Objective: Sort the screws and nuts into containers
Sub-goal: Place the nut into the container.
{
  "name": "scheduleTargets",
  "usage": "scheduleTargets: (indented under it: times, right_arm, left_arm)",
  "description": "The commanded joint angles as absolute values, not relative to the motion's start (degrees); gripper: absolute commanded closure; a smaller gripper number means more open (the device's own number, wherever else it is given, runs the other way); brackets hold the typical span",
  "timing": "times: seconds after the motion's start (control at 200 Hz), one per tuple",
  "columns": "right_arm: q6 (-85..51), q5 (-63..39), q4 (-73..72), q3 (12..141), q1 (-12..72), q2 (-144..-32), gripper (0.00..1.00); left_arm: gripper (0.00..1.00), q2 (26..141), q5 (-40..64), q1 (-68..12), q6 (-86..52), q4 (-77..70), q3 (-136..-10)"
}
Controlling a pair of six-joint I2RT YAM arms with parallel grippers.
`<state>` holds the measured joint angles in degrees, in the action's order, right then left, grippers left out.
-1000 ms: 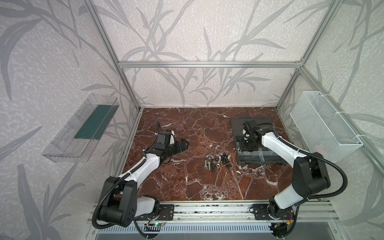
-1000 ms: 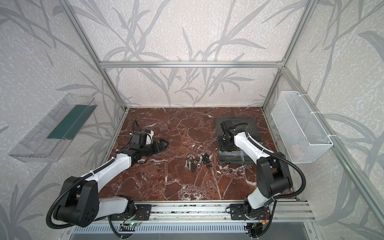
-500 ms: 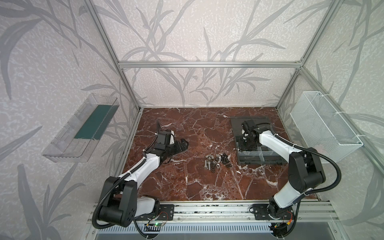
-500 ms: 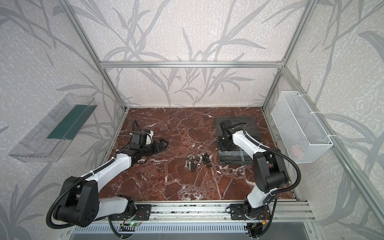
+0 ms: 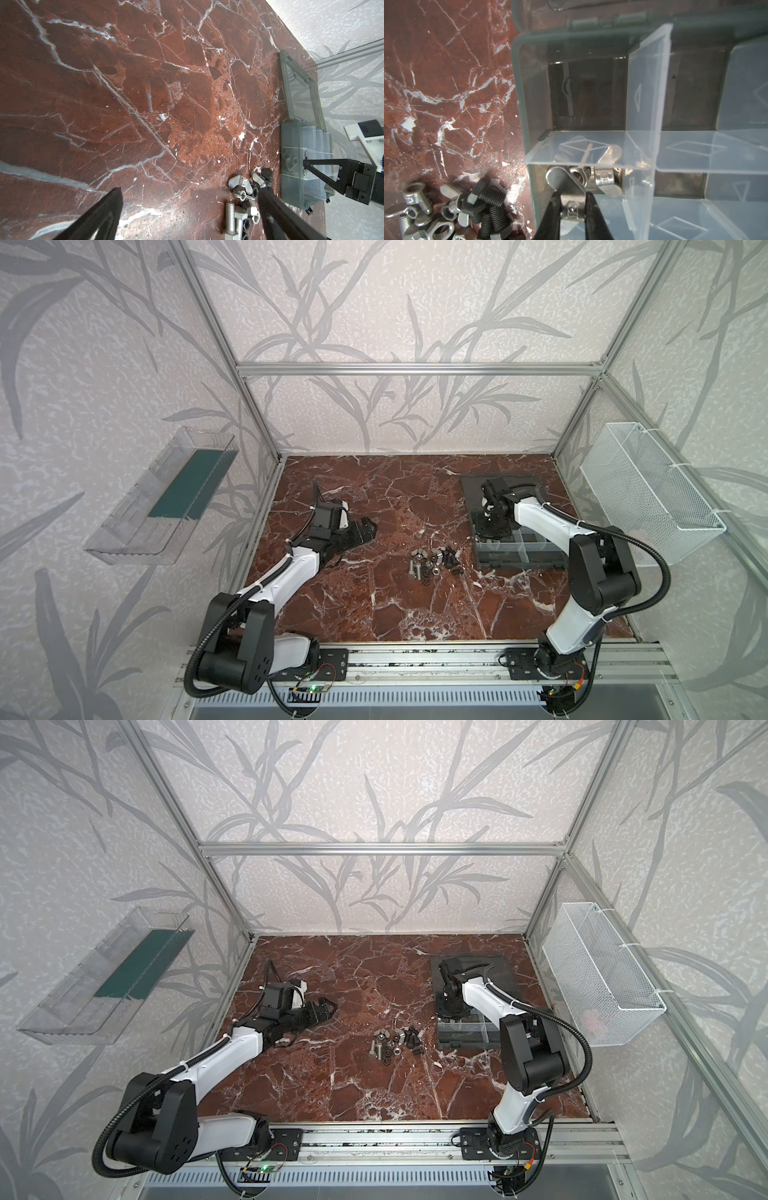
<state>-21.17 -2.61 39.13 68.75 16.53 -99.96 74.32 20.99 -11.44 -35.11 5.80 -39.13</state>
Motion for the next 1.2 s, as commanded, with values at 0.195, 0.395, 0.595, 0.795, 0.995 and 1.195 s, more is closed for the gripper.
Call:
scheduleTargets:
  times: [0.195,0.395,0.595,0.795,0.995,1.195]
  right_arm:
    - [-19.45,-0.94,42.72,72.23,16.26,-100.2,0.58]
    - [-17.84,0.25,44.69,72.69,16.26,-94.78,0.52]
    - [-15.4,-6.51,42.98,71.03,16.65,-86.96,0.5]
    - [-14.85,-11.5,39.82,68.39,20.54,-79.98,0.47]
    - [-16.39,-9.32,35.41,65.9,27.69,-78.32,0.46]
    - [-16.04,-8.92,33.44,67.04,33.23,-84.25,0.46]
  left_arm:
    - [0.01,73.39,20.3,-11.25,-34.81,6.63,-39.36]
    - [0.01,73.47,20.4,-11.27,-34.82,6.59,-39.51]
    - [0.01,73.61,20.48,-11.25,-34.81,6.56,-39.59]
    - [0.01,73.88,20.48,-11.25,-34.78,6.49,-39.8]
    - [0.01,74.32,20.81,-11.25,-34.85,6.17,-39.82]
    - [0.01,74.3,21.01,-11.25,-34.63,6.23,-39.79]
